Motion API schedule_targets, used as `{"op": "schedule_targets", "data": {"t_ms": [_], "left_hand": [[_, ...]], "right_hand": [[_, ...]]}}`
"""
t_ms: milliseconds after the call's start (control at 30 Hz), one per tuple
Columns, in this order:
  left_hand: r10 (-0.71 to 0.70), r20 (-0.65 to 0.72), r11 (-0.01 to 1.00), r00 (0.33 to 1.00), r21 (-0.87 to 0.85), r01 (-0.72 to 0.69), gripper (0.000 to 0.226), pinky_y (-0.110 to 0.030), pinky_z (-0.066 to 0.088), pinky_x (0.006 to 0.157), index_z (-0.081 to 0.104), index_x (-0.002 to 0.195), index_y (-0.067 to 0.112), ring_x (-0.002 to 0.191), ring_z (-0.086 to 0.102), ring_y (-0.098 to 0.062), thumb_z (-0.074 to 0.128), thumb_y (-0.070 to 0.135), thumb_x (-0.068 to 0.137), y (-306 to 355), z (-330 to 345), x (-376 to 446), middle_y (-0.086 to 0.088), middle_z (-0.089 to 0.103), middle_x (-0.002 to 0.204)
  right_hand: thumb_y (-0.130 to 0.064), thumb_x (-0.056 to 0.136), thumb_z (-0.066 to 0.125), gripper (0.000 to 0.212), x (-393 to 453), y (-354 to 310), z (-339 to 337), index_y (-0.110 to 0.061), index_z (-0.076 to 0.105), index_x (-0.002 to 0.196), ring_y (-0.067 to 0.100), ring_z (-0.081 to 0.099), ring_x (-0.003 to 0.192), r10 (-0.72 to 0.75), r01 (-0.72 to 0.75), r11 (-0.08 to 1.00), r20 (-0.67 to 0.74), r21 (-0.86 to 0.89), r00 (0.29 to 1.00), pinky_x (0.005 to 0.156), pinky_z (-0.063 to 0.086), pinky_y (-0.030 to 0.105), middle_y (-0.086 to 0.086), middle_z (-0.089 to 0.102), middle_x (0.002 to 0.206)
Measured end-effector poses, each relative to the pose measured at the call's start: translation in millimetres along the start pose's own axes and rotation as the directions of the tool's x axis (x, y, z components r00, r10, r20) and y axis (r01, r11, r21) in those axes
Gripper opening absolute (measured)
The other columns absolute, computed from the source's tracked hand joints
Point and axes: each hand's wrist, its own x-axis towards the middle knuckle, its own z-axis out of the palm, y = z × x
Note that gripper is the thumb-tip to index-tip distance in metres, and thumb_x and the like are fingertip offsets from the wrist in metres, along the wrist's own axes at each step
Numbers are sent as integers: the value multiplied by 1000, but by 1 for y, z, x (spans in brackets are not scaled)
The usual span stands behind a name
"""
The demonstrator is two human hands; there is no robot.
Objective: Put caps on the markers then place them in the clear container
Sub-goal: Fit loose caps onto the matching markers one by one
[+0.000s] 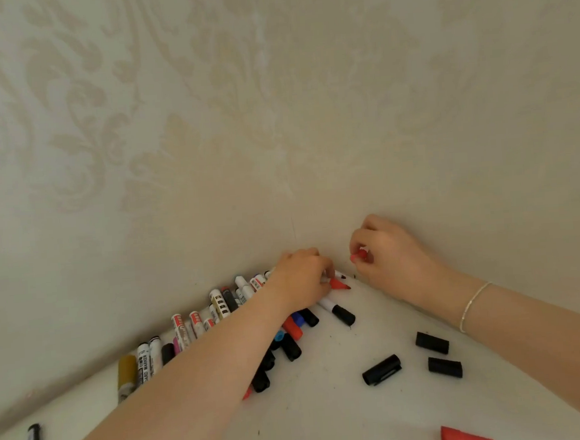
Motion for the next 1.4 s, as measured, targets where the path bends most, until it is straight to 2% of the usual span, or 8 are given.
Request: {"op": "schedule_targets", "data": {"t_ms": [133, 233, 333, 467, 700, 1000, 1167, 1400], "left_hand": [[23, -34, 999, 999, 30, -22, 21, -37, 33, 100, 59, 110, 22, 100, 54, -18, 53, 29, 92, 0, 2, -5, 2, 57, 104], [-12, -347, 978, 938, -199, -61, 14, -36, 36, 103, 52, 105, 16, 86, 60, -17, 46, 27, 99, 7, -2, -12, 1, 66, 90], [-329, -422, 674, 844, -732, -103, 11, -30, 49, 76, 50, 107, 18, 80, 63, -15, 43, 24, 101, 20, -28, -20, 2, 67, 92], [-369, -229, 339, 901, -936, -98, 16, -25, 45, 52, 55, 96, 17, 54, 52, -13, 40, 14, 101, 20, -52, -24, -3, 54, 74], [-264, -76, 363, 961, -932, 25, 21, -20, 21, 39, 61, 91, 12, 44, 30, -8, 41, 13, 97, 15, -58, -37, -1, 50, 63], [-216, -59, 424, 975, -905, 39, 25, -18, 26, 39, 64, 100, 7, 42, 34, -6, 41, 16, 97, 16, -64, -47, -2, 52, 66], [-176, -53, 430, 983, -902, 29, 28, -19, 32, 44, 66, 99, 9, 46, 39, -5, 40, 18, 99, 20, -66, -51, -1, 55, 71], [-70, -101, 588, 992, -808, -41, 17, -24, 49, 61, 58, 104, 20, 60, 52, -4, 43, 25, 101, 22, -63, -60, 3, 57, 81]], "right_hand": [[-8, 80, 59, 4, 1, -1, -3, -11, 57, 79, 18, 50, 71, 38, -33, 997, -64, 76, 997, 68, 47, 35, 0, 53, 79], [-5, 81, 61, 6, 1, -9, -13, -11, 59, 82, 7, 50, 64, 108, -46, 967, -238, 251, 965, 59, 38, 12, -1, 58, 78], [0, 86, 54, 14, 5, -15, -22, -12, 59, 87, -4, 58, 64, 154, 22, 899, -361, 438, 920, 60, 43, 11, 6, 63, 83], [-2, 92, 50, 24, 17, -21, -26, -22, 58, 82, 7, 65, 68, 234, 29, 792, -347, 609, 908, 69, 55, 32, 3, 66, 82], [-1, 93, 50, 19, 24, -33, -29, -14, 61, 85, 18, 65, 67, 322, -16, 696, -292, 718, 901, 65, 57, 25, 10, 65, 84], [-1, 92, 53, 23, 21, -41, -26, -18, 63, 80, 7, 63, 59, 297, -82, 682, -173, 727, 939, 62, 56, 18, 17, 64, 93], [-2, 92, 54, 17, 22, -45, -25, -12, 67, 87, 10, 62, 57, 302, -129, 664, -107, 737, 947, 62, 56, 21, 6, 65, 76], [-5, 89, 60, 13, 21, -43, -35, -11, 69, 82, 10, 61, 57, 214, -166, 631, 35, 758, 976, 62, 56, 24, 7, 67, 72]]}}
